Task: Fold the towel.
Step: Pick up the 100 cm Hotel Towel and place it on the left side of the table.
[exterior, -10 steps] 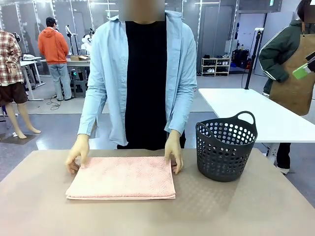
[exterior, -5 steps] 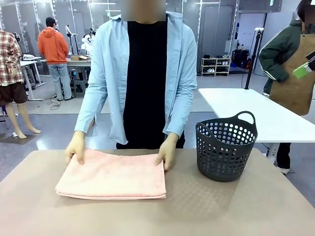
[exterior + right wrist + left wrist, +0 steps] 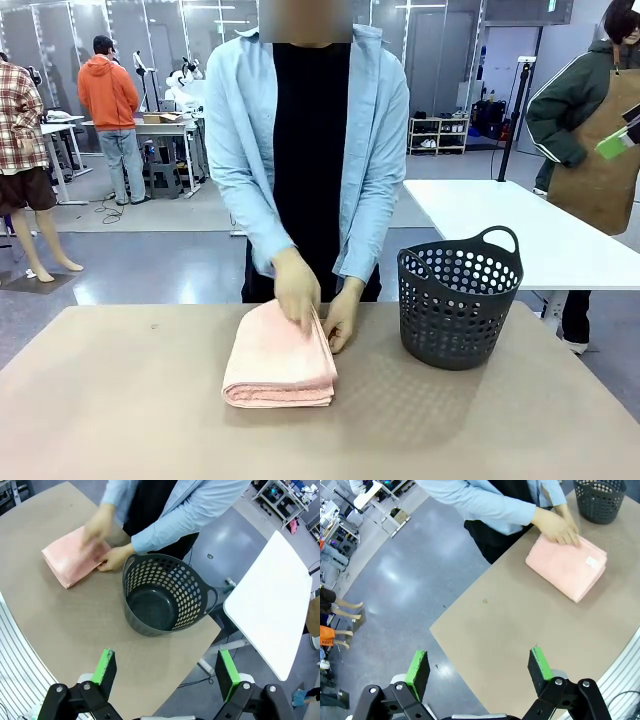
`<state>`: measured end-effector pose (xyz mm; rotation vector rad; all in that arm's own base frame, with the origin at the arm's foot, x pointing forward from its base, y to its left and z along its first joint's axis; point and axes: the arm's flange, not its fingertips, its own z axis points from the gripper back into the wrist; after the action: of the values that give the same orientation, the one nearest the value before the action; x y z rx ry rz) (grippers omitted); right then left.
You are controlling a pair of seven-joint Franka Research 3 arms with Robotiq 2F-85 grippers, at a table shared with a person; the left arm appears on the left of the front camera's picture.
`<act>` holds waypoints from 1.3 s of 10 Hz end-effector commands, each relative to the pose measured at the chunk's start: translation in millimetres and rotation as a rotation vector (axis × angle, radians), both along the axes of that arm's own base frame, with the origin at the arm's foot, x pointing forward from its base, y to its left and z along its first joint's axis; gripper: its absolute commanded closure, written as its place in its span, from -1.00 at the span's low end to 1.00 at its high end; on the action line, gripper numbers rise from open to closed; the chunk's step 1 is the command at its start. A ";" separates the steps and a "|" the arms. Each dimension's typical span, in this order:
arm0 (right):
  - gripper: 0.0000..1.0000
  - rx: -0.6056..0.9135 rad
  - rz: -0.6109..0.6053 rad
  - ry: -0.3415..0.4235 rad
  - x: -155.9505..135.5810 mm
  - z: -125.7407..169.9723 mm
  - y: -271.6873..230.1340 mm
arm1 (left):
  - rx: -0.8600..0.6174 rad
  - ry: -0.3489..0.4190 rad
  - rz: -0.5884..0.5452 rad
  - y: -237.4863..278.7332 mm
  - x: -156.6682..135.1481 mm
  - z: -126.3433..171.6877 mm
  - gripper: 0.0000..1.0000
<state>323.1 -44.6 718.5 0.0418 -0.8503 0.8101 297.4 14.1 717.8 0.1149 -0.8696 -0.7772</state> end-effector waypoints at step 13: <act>-1.00 0.010 -0.017 0.011 -1.3 2.5 1.1 | 0.002 0.019 0.025 -0.5 -3.7 3.8 -1.00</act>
<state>323.2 -44.5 718.4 0.0435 -0.8505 0.8109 297.4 14.0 717.8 0.1143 -0.8696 -0.7761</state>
